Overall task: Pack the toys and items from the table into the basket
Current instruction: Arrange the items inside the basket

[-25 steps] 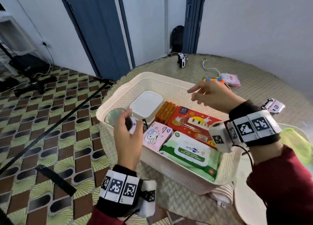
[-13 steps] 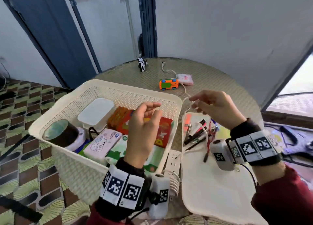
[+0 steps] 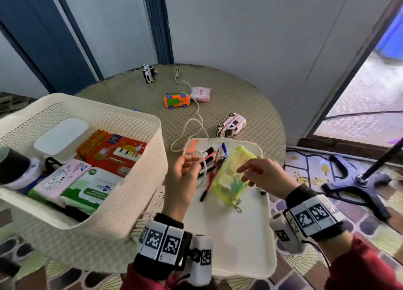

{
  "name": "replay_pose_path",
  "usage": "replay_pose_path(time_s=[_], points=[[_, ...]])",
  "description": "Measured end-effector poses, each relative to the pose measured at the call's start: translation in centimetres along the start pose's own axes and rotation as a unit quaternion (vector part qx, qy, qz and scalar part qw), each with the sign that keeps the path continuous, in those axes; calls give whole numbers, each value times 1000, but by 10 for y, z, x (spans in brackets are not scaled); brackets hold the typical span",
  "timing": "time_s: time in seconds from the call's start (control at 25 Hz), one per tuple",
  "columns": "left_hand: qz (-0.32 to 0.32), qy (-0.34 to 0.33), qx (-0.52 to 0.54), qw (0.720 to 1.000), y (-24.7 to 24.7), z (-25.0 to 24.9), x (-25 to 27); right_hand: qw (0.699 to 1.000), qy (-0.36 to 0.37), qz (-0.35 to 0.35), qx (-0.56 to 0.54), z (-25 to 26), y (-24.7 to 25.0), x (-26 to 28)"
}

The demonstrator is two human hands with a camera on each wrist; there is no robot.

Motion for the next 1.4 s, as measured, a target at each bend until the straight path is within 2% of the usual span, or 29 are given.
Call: replay_pose_path(time_s=[0.24,0.4,0.64,0.84,1.04,1.28,1.4], points=[[4,39,-29,999,-26,42,-10,999,-34,3,-10,-49,6,-4],[-16,63,-36,997,-40,70,-27,999,-30,28,-9,-83,8,-24],[-64,113,-17,991,-76,119,-51,996,-12,87,19,-129,4,-81],[-117,138,-24,983,-94,143,-55,985,23,165,42,-138,-11,-120],[-174,123,1,977,-91,137,-55,973,68,217,36,-122,-27,-146],[-304,28,32,952,-65,110,-74,956,143,256,33,-87,-38,-188],[-368,-6,35,929,-57,98,-95,947,190,258,17,-70,-37,-231]])
Point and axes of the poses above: each hand's wrist, its own x-axis away from the middle knuckle, its own y-axis out of the back of the hand, z = x × y, the point moved 8 cm from there along -x, towards the middle knuckle, and after that the axes turned 14 degrees about x, right-handed, at the moved point
